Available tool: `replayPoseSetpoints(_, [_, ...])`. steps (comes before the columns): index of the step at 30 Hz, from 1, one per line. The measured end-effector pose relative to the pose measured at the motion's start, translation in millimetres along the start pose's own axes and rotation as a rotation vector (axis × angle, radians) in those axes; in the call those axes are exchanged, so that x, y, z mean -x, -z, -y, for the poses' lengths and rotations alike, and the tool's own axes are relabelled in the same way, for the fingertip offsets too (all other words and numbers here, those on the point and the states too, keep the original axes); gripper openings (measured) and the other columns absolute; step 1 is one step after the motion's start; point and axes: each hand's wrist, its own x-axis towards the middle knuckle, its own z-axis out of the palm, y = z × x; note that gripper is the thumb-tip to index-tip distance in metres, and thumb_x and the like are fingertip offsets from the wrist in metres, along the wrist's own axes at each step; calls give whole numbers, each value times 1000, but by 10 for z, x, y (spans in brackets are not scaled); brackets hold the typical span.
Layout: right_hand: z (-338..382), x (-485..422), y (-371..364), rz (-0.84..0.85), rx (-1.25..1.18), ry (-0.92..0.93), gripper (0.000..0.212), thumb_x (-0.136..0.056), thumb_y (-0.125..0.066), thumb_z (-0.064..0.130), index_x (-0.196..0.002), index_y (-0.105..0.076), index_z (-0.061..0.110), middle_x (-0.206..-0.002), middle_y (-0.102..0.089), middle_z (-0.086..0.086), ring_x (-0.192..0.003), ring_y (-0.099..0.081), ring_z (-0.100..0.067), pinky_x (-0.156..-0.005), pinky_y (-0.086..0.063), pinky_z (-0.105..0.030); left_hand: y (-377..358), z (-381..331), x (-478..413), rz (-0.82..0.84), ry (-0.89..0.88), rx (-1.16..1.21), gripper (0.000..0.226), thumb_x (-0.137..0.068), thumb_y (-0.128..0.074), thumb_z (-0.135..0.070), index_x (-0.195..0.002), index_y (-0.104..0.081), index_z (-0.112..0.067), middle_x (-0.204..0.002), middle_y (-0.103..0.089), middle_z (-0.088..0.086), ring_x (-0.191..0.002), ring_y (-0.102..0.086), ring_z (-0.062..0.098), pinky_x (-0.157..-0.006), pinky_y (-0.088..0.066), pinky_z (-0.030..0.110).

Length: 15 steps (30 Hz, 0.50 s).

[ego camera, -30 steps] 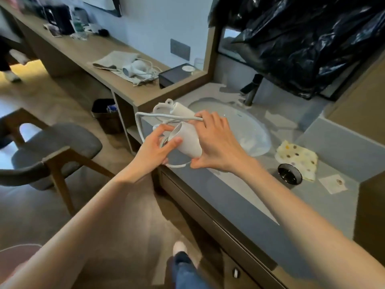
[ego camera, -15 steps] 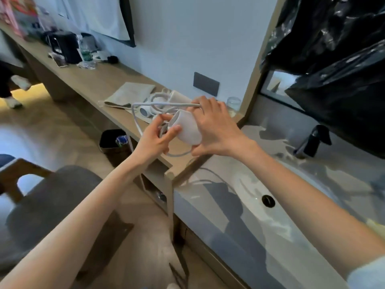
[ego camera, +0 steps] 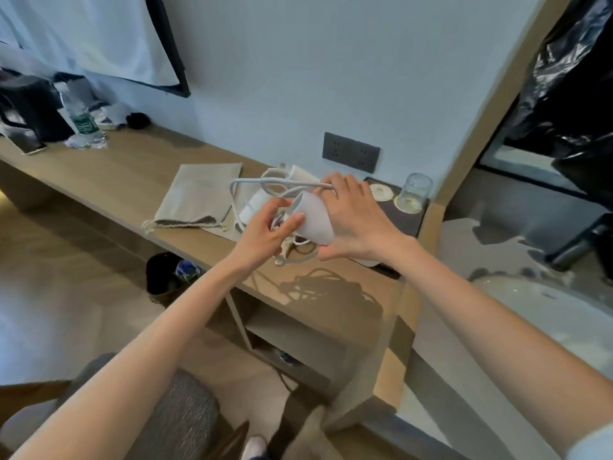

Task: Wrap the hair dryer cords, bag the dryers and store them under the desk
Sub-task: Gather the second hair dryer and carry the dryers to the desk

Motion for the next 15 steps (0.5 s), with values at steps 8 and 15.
replayPoseSetpoints(8, [-31, -781, -281, 84, 50, -150, 89, -55, -70, 57, -125, -48, 7, -123, -40, -11, -106, -39, -30, -86, -32, -39, 458, 331, -900, 157, -23, -33, 12, -93, -56, -20, -90, -52, -31, -89, -58, -11, -56, -51, -11, -52, -39, 6])
replayPoseSetpoints(15, [-233, -1516, -638, 134, 60, -122, 84, -57, -69, 58, -122, -47, 8, -122, -40, -8, -102, -39, -27, -85, -35, -39, 651, 804, -1573, 166, 6, 5, 10, -95, -52, -19, -105, -51, -21, -100, -58, -10, -57, -52, -11, -53, -43, 10])
